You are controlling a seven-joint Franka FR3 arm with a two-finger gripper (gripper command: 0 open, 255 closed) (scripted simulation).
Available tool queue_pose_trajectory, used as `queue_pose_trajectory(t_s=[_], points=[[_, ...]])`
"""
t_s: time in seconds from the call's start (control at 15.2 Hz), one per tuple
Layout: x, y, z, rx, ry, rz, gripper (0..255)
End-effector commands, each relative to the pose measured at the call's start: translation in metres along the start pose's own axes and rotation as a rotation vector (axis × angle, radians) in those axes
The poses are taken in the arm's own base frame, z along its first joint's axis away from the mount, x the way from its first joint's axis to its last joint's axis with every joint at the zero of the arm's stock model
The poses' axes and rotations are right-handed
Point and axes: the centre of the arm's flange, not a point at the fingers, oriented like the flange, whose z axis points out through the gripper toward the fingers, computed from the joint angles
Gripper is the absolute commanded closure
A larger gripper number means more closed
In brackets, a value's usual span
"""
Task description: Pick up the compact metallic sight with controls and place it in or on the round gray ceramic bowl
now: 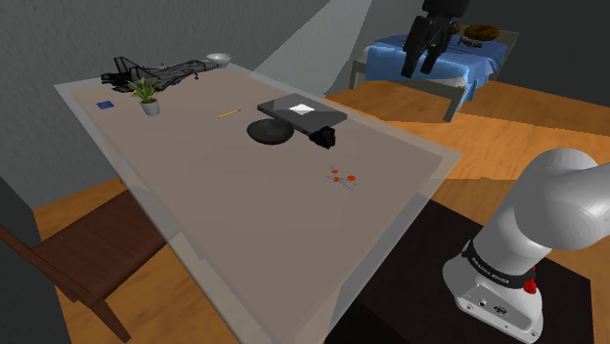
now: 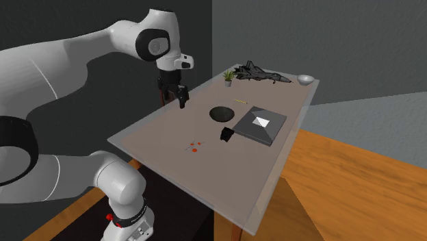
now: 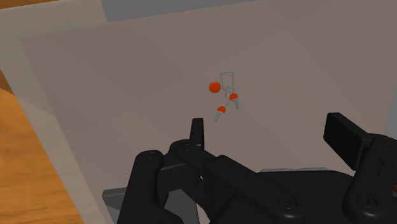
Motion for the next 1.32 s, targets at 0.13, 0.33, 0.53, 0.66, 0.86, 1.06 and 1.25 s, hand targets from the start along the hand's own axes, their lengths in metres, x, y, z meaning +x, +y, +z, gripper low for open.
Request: queue_pose_trajectory(t_s=[0.13, 0.33, 0.53, 0.66, 0.86, 1.06, 1.25], points=[[0.016, 0.007, 0.019, 0.001, 0.005, 0.001, 0], [0.041, 0.017, 0.047, 0.003, 0.014, 0.003, 0], [0.066, 0.028, 0.075, 0.005, 0.022, 0.005, 0], [0.083, 0.035, 0.093, 0.006, 0.027, 0.007, 0], [0.109, 0.045, 0.121, 0.008, 0.035, 0.009, 0], [0.134, 0.056, 0.148, 0.010, 0.044, 0.010, 0], [0.160, 0.066, 0.175, 0.011, 0.052, 0.012, 0]])
